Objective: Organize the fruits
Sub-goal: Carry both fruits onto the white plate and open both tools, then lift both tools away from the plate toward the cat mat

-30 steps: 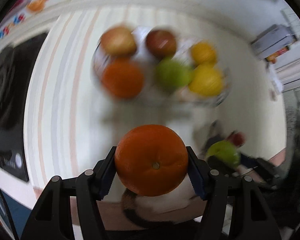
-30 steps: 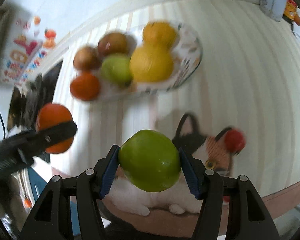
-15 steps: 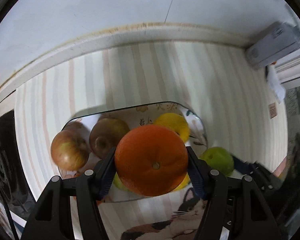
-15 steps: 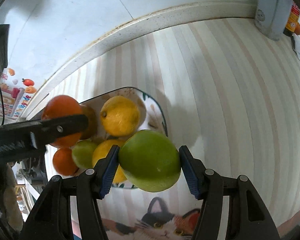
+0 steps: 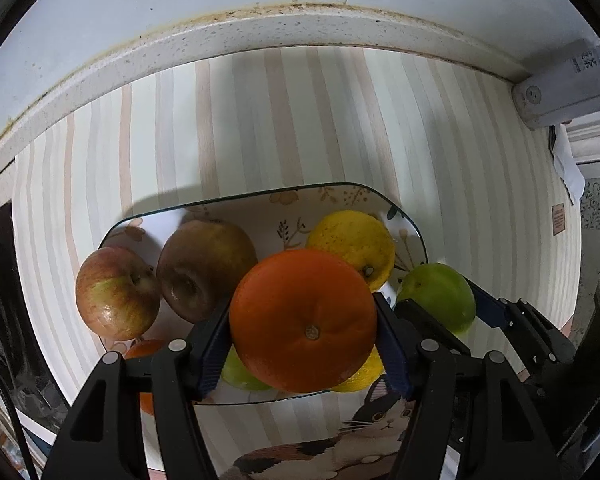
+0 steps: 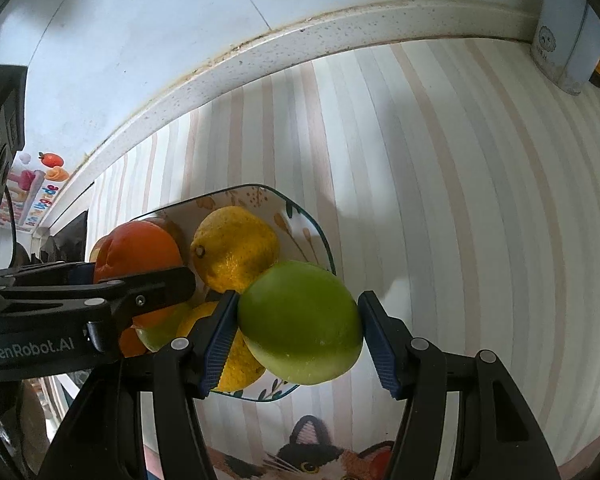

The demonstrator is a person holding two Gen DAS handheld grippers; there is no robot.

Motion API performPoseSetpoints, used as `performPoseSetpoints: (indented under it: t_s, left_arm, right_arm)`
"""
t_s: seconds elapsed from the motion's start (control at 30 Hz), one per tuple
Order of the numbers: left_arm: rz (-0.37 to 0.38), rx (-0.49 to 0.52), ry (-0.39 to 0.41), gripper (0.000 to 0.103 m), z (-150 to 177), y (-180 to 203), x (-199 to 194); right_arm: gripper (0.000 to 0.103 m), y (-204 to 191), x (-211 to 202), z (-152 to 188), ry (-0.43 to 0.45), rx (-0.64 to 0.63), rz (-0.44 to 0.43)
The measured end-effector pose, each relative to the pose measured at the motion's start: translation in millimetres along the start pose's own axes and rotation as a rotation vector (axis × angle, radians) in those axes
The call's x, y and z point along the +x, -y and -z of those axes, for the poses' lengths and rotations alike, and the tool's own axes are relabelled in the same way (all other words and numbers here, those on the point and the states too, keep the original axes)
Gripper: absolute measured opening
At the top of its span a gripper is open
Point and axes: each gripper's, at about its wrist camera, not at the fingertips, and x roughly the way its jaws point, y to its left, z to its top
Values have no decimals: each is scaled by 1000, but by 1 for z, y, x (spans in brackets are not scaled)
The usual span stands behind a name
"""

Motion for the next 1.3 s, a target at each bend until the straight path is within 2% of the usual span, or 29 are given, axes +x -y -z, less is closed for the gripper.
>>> performPoseSetpoints:
  t_s: [0.13, 0.2, 0.23, 0.37, 0.4, 0.43, 0.5, 0.57, 0.7, 0.77, 1.0, 1.3]
  left_arm:
    - [22, -17, 4, 65, 3, -6, -2]
    - [37, -28, 8, 85, 6, -10, -5]
    - [35, -29, 15, 86, 8, -13, -6]
    - [45, -33, 30, 86, 13, -22, -15]
    - [41, -30, 41, 86, 13, -24, -20]
    - [33, -30, 53, 86, 14, -26, -26]
    - [26, -32, 79, 86, 19, -31, -36]
    - [2, -41, 118, 86, 29, -32, -46]
    - [-133, -71, 223, 87, 55, -49, -62]
    - [-159, -88, 243, 87, 70, -58, -64]
    - [-167, -146, 278, 87, 129, -88, -76]
    - [-162, -143, 364, 87, 184, -75, -103]
  right_arm:
    - [64, -6, -3, -1, 7, -14, -14]
    - [64, -8, -4, -1, 5, -18, -10]
    - [64, -9, -3, -1, 3, -19, -10]
    - [65, -10, -5, 2, 4, -14, 2]
    - [74, -11, -6, 3, 5, -11, 8]
    - [86, -11, -7, 5, 6, -6, 17]
    - [93, -12, -12, 8, 10, -4, 50]
    - [93, -17, -19, 15, 10, -17, 83]
    - [96, -29, -29, 35, 8, -50, 141]
    - [96, -38, -35, 47, 17, -77, 167]
    - [96, -69, -62, 84, 51, -132, 206]
    - [96, -97, -115, 125, 124, -186, 219]
